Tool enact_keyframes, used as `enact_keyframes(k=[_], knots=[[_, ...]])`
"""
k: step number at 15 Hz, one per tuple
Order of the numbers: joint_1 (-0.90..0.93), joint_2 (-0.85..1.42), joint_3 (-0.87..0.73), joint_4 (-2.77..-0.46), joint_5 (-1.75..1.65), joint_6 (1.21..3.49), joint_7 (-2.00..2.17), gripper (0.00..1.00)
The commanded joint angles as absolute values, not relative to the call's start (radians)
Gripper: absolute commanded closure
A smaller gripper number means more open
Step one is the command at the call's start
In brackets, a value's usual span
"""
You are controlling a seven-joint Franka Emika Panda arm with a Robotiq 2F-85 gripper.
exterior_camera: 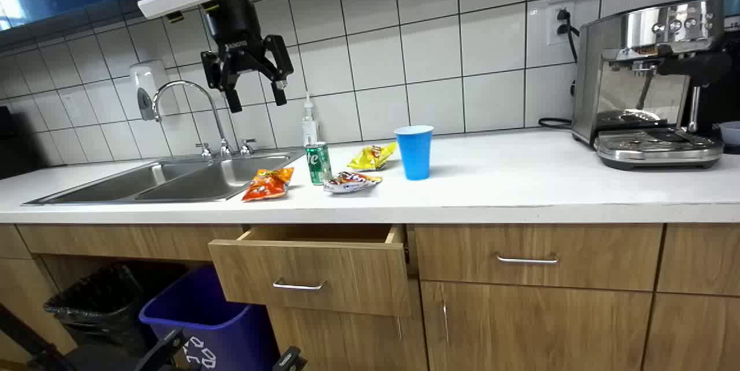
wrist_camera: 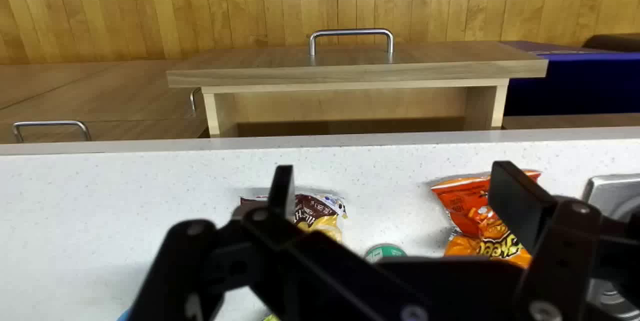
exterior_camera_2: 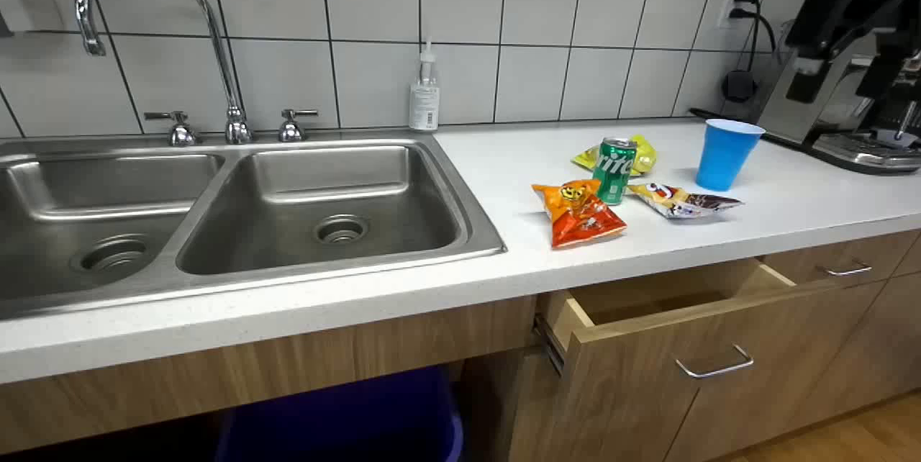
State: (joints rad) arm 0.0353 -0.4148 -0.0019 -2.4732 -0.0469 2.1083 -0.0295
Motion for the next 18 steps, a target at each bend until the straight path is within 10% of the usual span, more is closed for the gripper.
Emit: enact_keyframes(k=[1,18], knots=[[0.029,-0.415,0.004,-2.472,-0.044,2.106,-0.031,0.00],[0.073,-0.327,0.023,-2.598,-0.009,2.297,-0.030,0.00]])
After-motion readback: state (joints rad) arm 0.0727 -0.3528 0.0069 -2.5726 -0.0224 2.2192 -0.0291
